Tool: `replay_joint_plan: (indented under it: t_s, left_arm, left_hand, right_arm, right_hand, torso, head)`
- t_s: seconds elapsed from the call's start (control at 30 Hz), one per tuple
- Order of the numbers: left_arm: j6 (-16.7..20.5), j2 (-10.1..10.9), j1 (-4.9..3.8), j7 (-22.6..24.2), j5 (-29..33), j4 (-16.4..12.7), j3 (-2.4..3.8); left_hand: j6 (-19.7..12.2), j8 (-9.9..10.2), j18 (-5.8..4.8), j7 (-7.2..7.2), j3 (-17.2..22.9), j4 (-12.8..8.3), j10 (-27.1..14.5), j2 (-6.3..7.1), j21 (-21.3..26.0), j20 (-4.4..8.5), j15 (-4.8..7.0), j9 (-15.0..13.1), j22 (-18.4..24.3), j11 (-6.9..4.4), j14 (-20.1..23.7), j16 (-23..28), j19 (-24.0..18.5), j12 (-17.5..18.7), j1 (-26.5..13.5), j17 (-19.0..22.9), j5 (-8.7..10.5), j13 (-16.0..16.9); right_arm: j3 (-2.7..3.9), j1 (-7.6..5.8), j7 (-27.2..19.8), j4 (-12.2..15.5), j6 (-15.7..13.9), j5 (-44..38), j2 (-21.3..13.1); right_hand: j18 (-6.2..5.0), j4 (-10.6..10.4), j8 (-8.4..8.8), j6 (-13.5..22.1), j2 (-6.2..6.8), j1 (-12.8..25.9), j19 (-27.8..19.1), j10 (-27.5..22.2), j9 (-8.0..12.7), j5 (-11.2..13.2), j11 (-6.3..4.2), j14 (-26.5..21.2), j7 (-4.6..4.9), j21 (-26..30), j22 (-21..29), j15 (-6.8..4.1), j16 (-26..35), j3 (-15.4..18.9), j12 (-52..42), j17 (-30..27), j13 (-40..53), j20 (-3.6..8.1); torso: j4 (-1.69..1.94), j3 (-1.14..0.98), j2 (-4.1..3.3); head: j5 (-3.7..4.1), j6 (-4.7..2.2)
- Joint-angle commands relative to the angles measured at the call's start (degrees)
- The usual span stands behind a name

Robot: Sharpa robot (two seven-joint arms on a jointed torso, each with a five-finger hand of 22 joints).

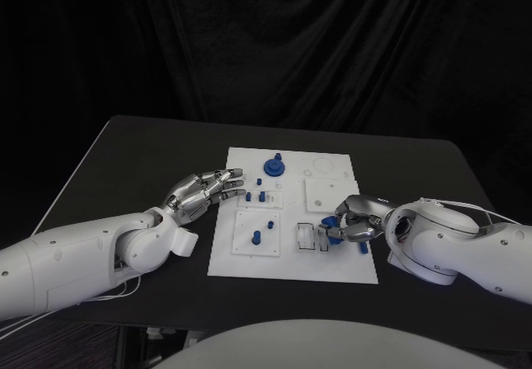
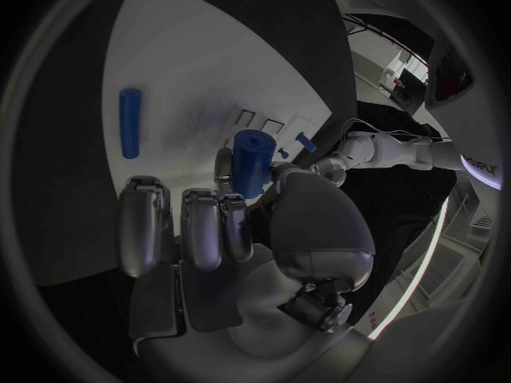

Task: Assemble the parts on the task board

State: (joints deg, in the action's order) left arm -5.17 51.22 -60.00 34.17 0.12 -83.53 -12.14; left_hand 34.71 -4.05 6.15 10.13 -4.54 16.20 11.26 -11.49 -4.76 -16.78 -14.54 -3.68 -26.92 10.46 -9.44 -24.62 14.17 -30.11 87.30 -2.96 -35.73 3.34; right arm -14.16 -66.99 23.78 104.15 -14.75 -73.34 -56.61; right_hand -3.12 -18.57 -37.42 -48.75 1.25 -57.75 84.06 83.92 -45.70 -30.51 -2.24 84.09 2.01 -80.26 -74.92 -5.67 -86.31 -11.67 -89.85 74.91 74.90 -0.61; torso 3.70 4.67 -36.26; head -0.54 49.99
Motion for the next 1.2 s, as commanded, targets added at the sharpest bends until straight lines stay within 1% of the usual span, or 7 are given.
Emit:
replay_joint_plan:
  t_s: [0.03,0.4,0.63,0.73,0.9,1.07,1.2]
  left_arm:
    - [-0.86,-0.13,0.06,0.72,0.23,-0.21,0.05]
    - [-0.92,-0.27,0.07,0.59,0.23,-0.02,0.05]
    - [-1.12,-0.54,0.16,0.54,0.23,0.22,0.05]
    - [-1.15,-0.55,0.20,0.55,0.23,0.24,0.05]
    - [-1.20,-0.56,0.24,0.54,0.22,0.27,0.05]
    - [-1.23,-0.59,0.28,0.53,0.22,0.37,0.05]
    - [-1.25,-0.58,0.31,0.52,0.22,0.44,0.05]
  left_hand:
    - [-0.09,-0.21,-0.97,0.96,0.43,0.02,0.01,-0.25,-0.16,0.01,-0.02,-0.02,-0.04,0.58,0.37,0.00,0.39,-0.20,0.27,-0.03,0.39,0.05]
    - [0.00,-0.25,-0.97,1.01,0.63,-0.03,0.08,-0.30,-0.17,0.02,0.02,-0.04,-0.08,0.68,0.40,-0.01,0.45,-0.32,0.38,-0.04,0.50,0.07]
    - [-0.08,-0.24,-0.97,1.03,0.66,-0.03,0.05,-0.30,-0.16,0.02,0.03,-0.03,0.01,0.69,0.43,0.03,0.40,-0.25,0.38,-0.03,0.52,0.07]
    - [-0.08,-0.24,-0.97,1.03,0.66,-0.03,0.05,-0.30,-0.16,0.02,0.03,-0.03,0.01,0.69,0.43,0.03,0.40,-0.25,0.38,-0.03,0.52,0.07]
    - [-0.08,-0.24,-0.97,1.05,0.71,-0.02,0.05,-0.29,-0.15,0.02,0.05,-0.03,0.04,0.72,0.46,0.07,0.40,-0.28,0.39,-0.03,0.55,0.07]
    - [-0.08,-0.24,-0.97,1.05,0.71,-0.02,0.05,-0.29,-0.15,0.02,0.05,-0.03,0.04,0.72,0.46,0.07,0.40,-0.28,0.39,-0.03,0.55,0.07]
    - [-0.08,-0.24,-0.97,1.05,0.71,-0.02,0.05,-0.29,-0.15,0.02,0.05,-0.03,0.04,0.72,0.46,0.07,0.40,-0.28,0.39,-0.03,0.55,0.07]
  right_arm:
    - [0.00,0.22,-1.92,-0.50,-0.71,2.61,0.83]
    - [-0.01,0.59,-1.55,-2.34,0.46,2.84,3.25]
    - [-0.01,0.71,-0.79,-2.96,1.18,2.86,4.14]
    - [0.00,0.75,-0.20,-3.15,1.87,2.86,4.30]
    - [0.00,0.81,0.31,-3.27,2.42,2.87,4.38]
    - [0.00,0.87,0.25,-3.28,2.16,2.87,4.37]
    - [0.00,0.89,-0.38,-3.29,1.14,2.87,4.29]
  right_hand:
    - [0.68,1.94,0.37,-0.52,-0.24,1.08,1.84,6.08,-0.06,2.38,-0.06,4.42,-0.41,0.47,-11.84,-0.02,0.20,-1.49,-0.15,7.29,15.10,-0.07]
    - [0.42,1.86,0.68,-0.47,-1.35,3.47,1.36,6.08,-0.29,6.61,0.06,4.40,-0.30,1.57,-11.49,0.08,0.25,-0.36,-0.15,7.19,15.10,-0.20]
    - [0.22,1.79,0.89,-0.58,-2.65,7.45,1.01,6.08,-0.61,13.21,0.08,4.36,-0.29,2.47,-11.22,0.12,0.36,1.69,-0.15,7.00,15.10,-0.24]
    - [0.06,1.70,1.15,-0.36,-3.51,11.70,0.77,6.08,-0.83,20.04,0.18,4.30,-0.18,3.20,-11.01,0.17,0.52,4.24,-0.15,6.72,15.10,-0.29]
    - [-0.01,1.79,1.34,-0.28,-3.41,14.00,0.70,6.08,-1.14,23.39,0.24,4.31,-0.10,3.53,-10.92,0.24,0.52,8.54,-0.15,6.72,15.10,-0.34]
    - [-0.08,1.73,1.43,-0.35,-4.00,15.19,0.59,6.08,-1.30,25.75,0.27,4.27,-0.08,3.89,-10.82,0.26,0.64,11.23,-0.15,6.51,15.10,-0.37]
    - [-0.10,1.73,1.45,-0.52,-5.10,16.16,0.56,6.08,-1.43,25.20,0.25,4.27,-0.11,4.00,-10.80,0.25,0.64,13.20,-0.15,6.52,15.10,-0.37]
  torso:
    - [0.04,0.03,0.01]
    - [0.11,0.14,-0.04]
    - [0.07,0.06,-0.06]
    - [0.03,0.07,-0.09]
    - [0.00,0.04,-0.03]
    - [0.02,-0.01,-0.01]
    - [0.02,0.01,0.00]
  head:
    - [-0.16,0.01]
    - [0.04,0.01]
    - [0.10,0.01]
    - [0.04,0.01]
    - [0.01,0.01]
    - [0.03,0.01]
    - [-0.03,0.01]
